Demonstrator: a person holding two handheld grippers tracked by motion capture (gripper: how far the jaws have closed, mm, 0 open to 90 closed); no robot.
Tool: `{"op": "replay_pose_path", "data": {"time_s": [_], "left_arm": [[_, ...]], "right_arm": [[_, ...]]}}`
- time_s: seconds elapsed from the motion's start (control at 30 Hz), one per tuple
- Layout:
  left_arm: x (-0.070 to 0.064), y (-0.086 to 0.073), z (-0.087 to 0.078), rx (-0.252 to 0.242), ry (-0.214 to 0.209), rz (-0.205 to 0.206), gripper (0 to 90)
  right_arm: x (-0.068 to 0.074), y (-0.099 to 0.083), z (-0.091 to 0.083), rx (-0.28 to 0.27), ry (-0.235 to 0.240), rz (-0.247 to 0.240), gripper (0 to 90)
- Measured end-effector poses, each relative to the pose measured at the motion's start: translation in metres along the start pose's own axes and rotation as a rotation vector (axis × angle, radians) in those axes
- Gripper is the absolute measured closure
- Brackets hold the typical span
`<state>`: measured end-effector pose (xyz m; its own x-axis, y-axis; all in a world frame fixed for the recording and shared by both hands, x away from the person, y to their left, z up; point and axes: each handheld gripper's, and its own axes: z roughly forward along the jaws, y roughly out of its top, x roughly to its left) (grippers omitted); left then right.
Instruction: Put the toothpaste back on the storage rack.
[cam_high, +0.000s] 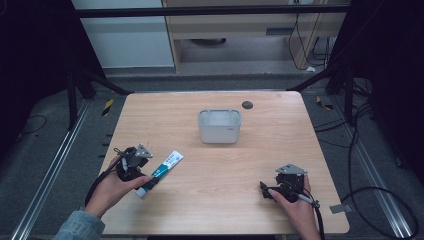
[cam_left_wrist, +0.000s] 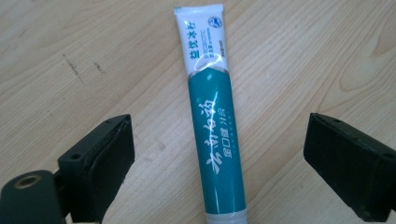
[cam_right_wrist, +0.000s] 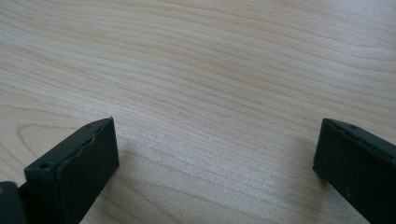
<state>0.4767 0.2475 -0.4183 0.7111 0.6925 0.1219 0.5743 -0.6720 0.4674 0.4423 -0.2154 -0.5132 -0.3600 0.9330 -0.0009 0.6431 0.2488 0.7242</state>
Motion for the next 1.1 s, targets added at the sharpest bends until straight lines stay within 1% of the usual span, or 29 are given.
{"op": "replay_pose_path", "data": {"time_s": [0.03, 0.07, 0.1, 0.13, 0.2, 0.3, 0.4, 0.53, 0.6, 0.63, 0.8, 0.87, 0.97, 1.0, 1.1], "left_arm": [[0.0, 0.001, 0.002, 0.015, 0.002, 0.011, 7.3], [0.001, 0.003, 0.003, 0.025, 0.001, 0.008, 6.6], [0.002, 0.004, 0.005, 0.039, -0.012, -0.005, 5.1], [0.003, 0.005, 0.007, 0.057, -0.006, -0.01, 4.5], [0.004, 0.008, 0.009, 0.08, 0.0, 0.0, 5.1], [0.006, 0.011, 0.011, 0.097, -0.006, -0.013, 5.3], [0.007, 0.014, 0.013, 0.122, -0.01, -0.008, 6.8], [0.011, 0.021, 0.015, 0.136, -0.006, -0.023, 8.1], [0.014, 0.025, 0.017, 0.151, -0.002, -0.024, 8.5], [0.015, 0.027, 0.018, 0.155, -0.001, -0.024, 10.3], [0.016, 0.034, 0.024, 0.178, -0.015, -0.03, 14.7], [0.017, 0.037, 0.027, 0.181, -0.027, -0.037, 16.7], [0.019, 0.041, 0.031, 0.189, -0.024, -0.053, 18.9], [0.02, 0.042, 0.033, 0.191, -0.03, -0.062, 20.3], [0.021, 0.043, 0.039, 0.207, -0.047, -0.069, 22.5]], "right_arm": [[0.0, 0.0, 0.0, 0.0, -0.001, -0.002, 0.3], [0.0, 0.0, 0.0, 0.0, -0.001, -0.001, 0.4], [0.0, 0.0, 0.0, 0.0, 0.003, -0.001, 0.4], [0.0, 0.0, 0.0, 0.002, 0.005, 0.002, 0.4], [0.0, 0.0, 0.0, 0.0, 0.001, -0.003, 0.4], [0.0, 0.0, 0.0, 0.0, 0.001, -0.003, 0.4], [0.0, 0.0, 0.0, 0.0, 0.001, -0.003, 0.4], [0.0, 0.0, 0.0, 0.0, -0.001, -0.001, 0.4], [0.0, 0.0, 0.0, 0.0, -0.001, -0.001, 0.4], [0.0, 0.0, 0.0, 0.001, 0.001, 0.0, 0.4], [0.001, 0.0, 0.0, 0.001, 0.002, -0.002, 0.4], [0.001, 0.0, 0.0, 0.001, 0.002, -0.002, 0.4], [0.001, 0.0, 0.0, 0.001, 0.001, -0.002, 0.4], [0.001, 0.0, 0.0, 0.001, 0.002, -0.001, 0.4], [0.001, 0.0, 0.0, 0.0, 0.002, -0.002, 0.4]]}}
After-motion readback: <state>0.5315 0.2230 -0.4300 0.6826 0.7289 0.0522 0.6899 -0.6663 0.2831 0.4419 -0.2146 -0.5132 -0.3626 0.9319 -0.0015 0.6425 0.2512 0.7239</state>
